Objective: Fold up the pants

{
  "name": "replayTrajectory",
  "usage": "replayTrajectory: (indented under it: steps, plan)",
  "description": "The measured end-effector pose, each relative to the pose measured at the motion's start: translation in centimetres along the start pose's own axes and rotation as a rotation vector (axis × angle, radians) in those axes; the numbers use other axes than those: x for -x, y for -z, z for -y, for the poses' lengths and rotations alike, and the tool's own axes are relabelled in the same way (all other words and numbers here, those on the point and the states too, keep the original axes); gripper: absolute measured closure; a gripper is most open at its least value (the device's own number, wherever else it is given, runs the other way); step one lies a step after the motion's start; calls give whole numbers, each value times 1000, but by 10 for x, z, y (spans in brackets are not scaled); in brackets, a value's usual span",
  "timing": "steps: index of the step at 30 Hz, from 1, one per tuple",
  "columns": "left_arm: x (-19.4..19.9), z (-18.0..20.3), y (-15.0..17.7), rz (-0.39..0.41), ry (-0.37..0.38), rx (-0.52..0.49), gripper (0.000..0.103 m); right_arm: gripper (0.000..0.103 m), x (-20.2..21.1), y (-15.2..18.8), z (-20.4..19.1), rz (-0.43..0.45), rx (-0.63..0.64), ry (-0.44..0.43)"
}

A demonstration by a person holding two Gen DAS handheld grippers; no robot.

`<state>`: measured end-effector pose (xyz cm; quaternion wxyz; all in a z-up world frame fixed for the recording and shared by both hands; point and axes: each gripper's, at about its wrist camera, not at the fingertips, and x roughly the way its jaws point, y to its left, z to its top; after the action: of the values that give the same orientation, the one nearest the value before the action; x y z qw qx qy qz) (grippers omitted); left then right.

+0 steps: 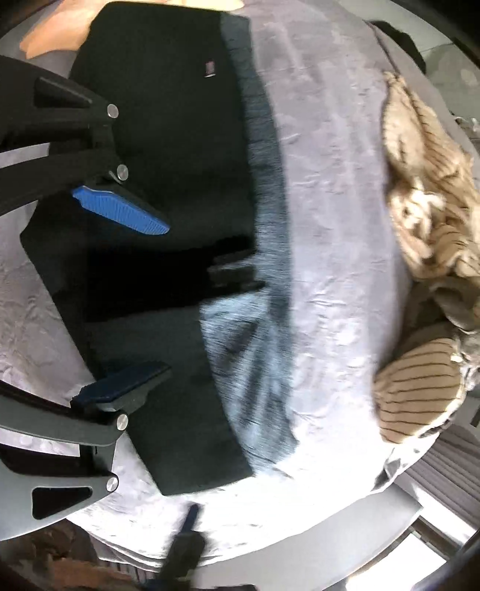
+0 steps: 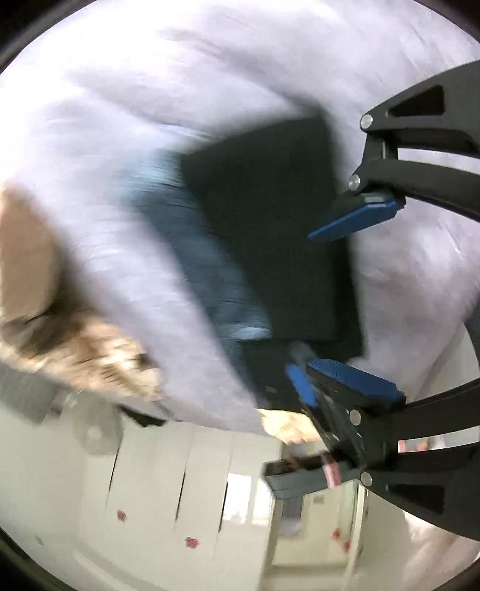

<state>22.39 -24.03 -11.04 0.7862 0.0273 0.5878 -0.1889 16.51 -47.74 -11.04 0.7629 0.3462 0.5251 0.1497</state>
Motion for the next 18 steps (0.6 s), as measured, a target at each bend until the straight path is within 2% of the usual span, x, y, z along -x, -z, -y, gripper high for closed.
replayTrajectory:
  steps: [2, 4, 5, 7, 9, 10, 13, 14, 15, 18]
  plan:
    - [-2, 7, -12, 14, 19, -13, 30, 33, 15, -26, 13, 78, 18, 82]
    - [-5, 14, -14, 7, 48, -26, 30, 33, 11, -49, 36, 99, -32, 141]
    - [-11, 18, -17, 0, 60, -32, 30, 37, 6, -60, 52, 102, -63, 154]
    - [-27, 30, -24, -6, 64, -40, 30, 43, -9, -72, 80, 72, -127, 120]
    - [-39, 41, -26, -18, 79, -38, 30, 63, -37, -79, 100, -2, -177, 61]
    - [-45, 45, -27, -20, 79, -36, 30, 63, -47, -79, 105, -36, -188, 57]
    - [-64, 46, -27, -35, 37, -36, 30, 63, -52, -81, 102, -44, -191, 107]
    - [-73, 43, -27, -46, 36, -32, 30, 61, -55, -82, 98, -50, -167, 162]
    - [-75, 41, -26, -46, 35, -34, 30, 54, -59, -83, 91, -55, -124, 226]
    - [-74, 45, -23, -45, 12, -90, 30, 47, -76, -84, 61, -49, 24, 381]
